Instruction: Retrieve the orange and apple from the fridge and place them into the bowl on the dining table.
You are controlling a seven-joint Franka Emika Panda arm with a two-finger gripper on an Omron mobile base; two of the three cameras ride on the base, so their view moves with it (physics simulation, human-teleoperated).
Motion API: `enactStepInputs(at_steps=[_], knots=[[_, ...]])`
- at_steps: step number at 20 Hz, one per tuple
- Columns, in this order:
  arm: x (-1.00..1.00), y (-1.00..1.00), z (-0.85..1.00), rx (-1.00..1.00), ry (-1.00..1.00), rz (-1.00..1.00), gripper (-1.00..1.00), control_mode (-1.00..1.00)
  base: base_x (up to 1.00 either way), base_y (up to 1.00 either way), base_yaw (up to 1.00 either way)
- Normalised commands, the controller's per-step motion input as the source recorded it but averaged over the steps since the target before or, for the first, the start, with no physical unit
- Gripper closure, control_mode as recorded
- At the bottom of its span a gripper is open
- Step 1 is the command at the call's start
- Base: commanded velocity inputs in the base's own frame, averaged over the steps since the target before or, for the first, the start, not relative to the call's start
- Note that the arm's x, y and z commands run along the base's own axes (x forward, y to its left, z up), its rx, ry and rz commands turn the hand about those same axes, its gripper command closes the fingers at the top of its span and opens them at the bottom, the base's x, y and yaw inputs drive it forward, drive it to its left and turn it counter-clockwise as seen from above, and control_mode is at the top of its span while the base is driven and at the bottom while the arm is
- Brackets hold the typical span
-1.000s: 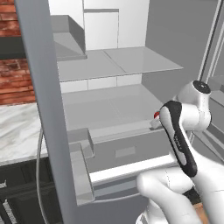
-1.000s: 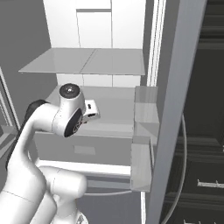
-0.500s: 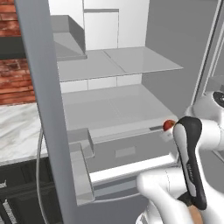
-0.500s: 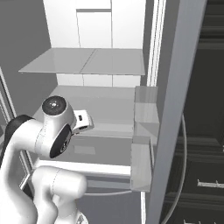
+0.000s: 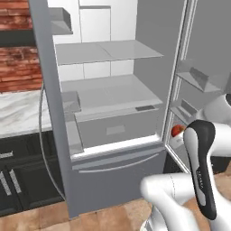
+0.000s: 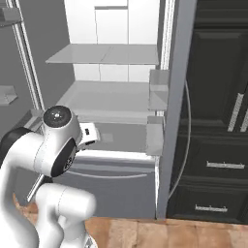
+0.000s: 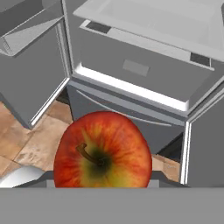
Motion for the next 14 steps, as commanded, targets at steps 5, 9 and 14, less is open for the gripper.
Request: enactStepInputs(at_steps=[5,9,14], knots=[[0.0,0.0,0.0,0.0,0.0,0.0,1.0,1.0,-1.0,0.0,0.0],[0.0,0.0,0.0,0.0,0.0,0.0,1.0,1.0,-1.0,0.06,0.05],[0.0,0.0,0.0,0.0,0.0,0.0,1.0,1.0,-1.0,0.13,0.05]])
